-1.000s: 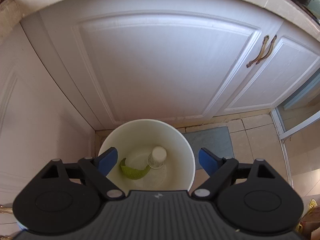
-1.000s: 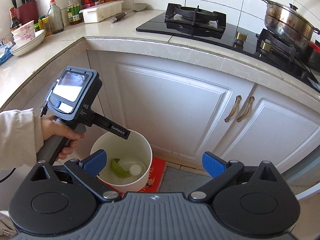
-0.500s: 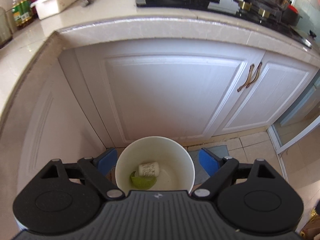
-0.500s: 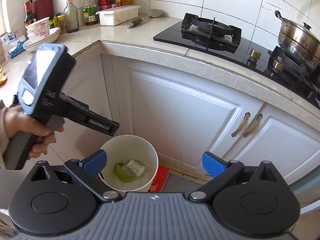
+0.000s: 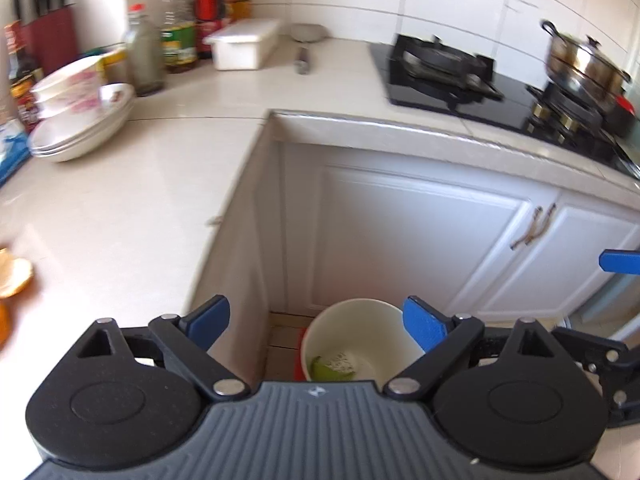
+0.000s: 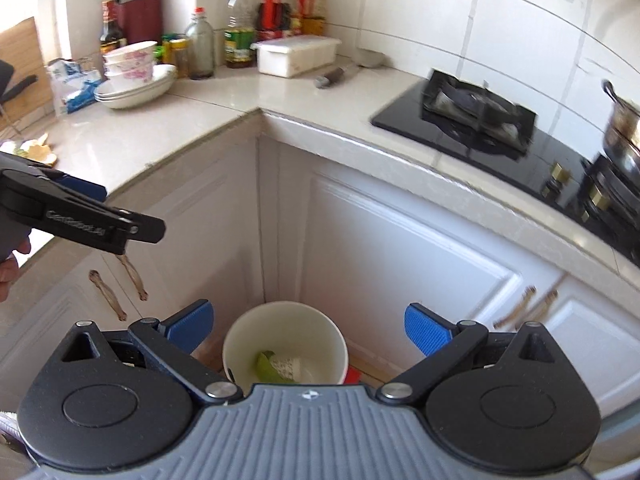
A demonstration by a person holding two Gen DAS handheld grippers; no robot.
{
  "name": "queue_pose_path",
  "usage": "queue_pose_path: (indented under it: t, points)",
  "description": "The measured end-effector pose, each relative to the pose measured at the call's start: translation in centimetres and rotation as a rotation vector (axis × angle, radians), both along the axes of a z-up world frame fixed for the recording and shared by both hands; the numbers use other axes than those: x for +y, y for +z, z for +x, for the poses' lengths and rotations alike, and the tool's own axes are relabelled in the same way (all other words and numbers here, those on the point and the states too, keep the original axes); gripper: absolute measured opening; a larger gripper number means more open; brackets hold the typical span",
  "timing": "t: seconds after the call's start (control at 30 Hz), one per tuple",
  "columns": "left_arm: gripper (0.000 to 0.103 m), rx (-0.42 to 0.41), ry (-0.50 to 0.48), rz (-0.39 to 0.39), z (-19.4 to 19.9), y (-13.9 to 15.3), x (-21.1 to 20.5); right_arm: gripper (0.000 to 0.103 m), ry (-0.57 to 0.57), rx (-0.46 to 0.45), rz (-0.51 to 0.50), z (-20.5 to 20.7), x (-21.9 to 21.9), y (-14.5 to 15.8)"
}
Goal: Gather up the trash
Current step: 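Move both tools back to the counter toward the orange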
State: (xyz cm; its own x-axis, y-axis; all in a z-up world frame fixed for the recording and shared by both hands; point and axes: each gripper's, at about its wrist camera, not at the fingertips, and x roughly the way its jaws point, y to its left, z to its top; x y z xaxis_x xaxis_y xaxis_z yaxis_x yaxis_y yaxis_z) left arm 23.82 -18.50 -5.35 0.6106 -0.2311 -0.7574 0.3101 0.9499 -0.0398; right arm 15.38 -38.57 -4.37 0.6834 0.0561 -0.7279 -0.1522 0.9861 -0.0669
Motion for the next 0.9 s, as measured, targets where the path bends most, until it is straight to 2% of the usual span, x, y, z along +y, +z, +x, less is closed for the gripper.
queue_pose_path:
  t: [0.23, 0.57, 0.73, 0.9]
  points:
    - [0.095, -0.049, 0.168, 0.027, -1.3, 1.7, 6.3, 0.103, 0.207, -0.028, 0.022, 3.9, 5.3, 0.9]
    - [0.095, -0.066, 0.452, 0.065, -2.3, 1.6, 15.6, 0.103, 0.471, -0.036, 0.053, 8.3, 14.1, 1.1]
    - [0.095, -0.062, 0.534, 0.082, -2.5, 1.0, 18.7, 0.103, 0.552, -0.035, 0.060, 9.6, 17.5, 0.9]
    - [0.095, -0.056, 0.563, 0.110, -1.6, -0.3, 20.4, 0.103, 0.608, -0.016, 0.079, 10.6, 20.0, 0.2]
